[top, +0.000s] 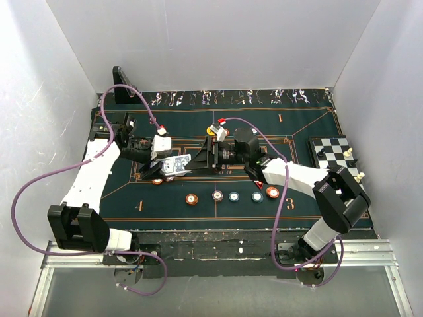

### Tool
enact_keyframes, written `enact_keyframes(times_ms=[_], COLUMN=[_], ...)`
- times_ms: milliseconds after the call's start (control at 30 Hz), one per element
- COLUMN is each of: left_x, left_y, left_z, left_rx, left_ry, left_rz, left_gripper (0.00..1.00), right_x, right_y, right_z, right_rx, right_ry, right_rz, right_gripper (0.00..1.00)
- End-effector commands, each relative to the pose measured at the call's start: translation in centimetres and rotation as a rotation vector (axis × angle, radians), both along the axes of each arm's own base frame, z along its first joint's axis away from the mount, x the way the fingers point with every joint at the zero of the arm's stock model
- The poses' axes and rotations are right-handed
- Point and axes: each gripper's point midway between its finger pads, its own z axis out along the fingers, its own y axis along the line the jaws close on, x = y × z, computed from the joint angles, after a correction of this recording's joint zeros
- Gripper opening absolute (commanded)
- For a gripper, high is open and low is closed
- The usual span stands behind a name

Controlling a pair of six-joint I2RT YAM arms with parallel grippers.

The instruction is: Distribute texas hold em gaming equipment

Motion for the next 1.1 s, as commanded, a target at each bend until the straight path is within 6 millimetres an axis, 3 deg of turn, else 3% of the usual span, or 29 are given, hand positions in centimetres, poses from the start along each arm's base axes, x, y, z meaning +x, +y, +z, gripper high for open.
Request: enact_keyframes(times_ms=[0,200,467,867,900,1000,1033,1067], left_x=[-0.2,0.6,1.6,1.4,1.4,1.2,1.1,1.1], left_y=[-1.3,-2.5,-4.4,-5.3,-5.4,-5.8,-5.9,-6.0], left_z=[1.7,2.0,2.4,2.9,3.0,3.3,3.5,3.5], left_rx=[-0.036,-0.029,-0.03,-0.046,-0.052,-0.075,-0.082,-0.089], left_ry=[0.028,0.026,-0.004,-0.007,-0.008,-0.003,0.0,0.002], left_rz=[0.016,0.042,0.053,0.051,0.053,0.054,0.057,0.056], left_gripper=[0.0,0.0,0.0,0.0,0.09,0.15,0.23,0.4], right_x=[0.9,1.7,1.8,1.5,1.5,1.3,1.3,1.2], right_y=[1.4,2.4,2.9,2.7,2.7,2.6,2.5,2.5], right_z=[3.6,3.4,2.9,3.1,3.1,3.1,3.3,3.3], right_rx=[0.093,0.092,0.122,0.161,0.166,0.183,0.196,0.205], right_ry=[-0.069,-0.043,0.024,0.049,0.054,0.067,0.07,0.072], right_rz=[-0.006,-0.047,-0.035,-0.032,-0.031,-0.025,-0.022,-0.017], right_gripper=[0.91,0.91,0.76,0.3,0.29,0.26,0.25,0.24])
